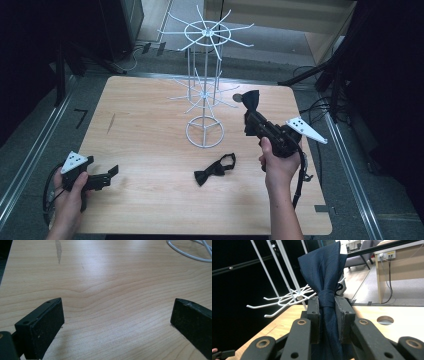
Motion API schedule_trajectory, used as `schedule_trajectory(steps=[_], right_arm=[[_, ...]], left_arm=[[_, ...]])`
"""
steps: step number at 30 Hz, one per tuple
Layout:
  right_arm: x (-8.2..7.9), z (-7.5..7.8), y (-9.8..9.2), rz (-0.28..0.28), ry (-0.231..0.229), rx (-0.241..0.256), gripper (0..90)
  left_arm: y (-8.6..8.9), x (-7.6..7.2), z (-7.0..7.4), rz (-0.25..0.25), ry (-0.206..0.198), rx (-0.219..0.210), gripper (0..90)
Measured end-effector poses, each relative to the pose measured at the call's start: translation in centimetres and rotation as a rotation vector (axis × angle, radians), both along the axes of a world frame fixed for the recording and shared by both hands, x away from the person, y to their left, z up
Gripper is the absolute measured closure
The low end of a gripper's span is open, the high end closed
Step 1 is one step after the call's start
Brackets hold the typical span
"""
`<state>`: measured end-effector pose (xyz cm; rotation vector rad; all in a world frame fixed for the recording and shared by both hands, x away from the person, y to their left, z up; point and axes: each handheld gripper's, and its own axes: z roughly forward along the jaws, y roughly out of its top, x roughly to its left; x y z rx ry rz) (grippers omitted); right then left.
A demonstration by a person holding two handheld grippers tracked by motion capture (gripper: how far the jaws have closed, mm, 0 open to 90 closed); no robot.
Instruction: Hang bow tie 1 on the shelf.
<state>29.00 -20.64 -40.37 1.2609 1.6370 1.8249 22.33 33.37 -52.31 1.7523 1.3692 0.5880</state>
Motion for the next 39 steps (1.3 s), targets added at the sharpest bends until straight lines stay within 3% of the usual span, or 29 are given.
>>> schedule_trajectory(steps=[24,34,39], right_arm=[[1.7,1.3,2.5,-0.014,-0.020,-0.021,76.7],[1.6,1.7,3.7,0.012,-0.031,-0.013,76.6],[1.8,1.4,4.7,0.023,-0.023,-0.033,76.5]], left_arm=[[0.0,0.0,0.0,-0.001,-0.006,0.002,0.0],[0.0,0.0,0.0,-0.002,-0.005,0.001,0.0],[0.0,0.0,0.0,-0.003,-0.004,0.000,0.0]])
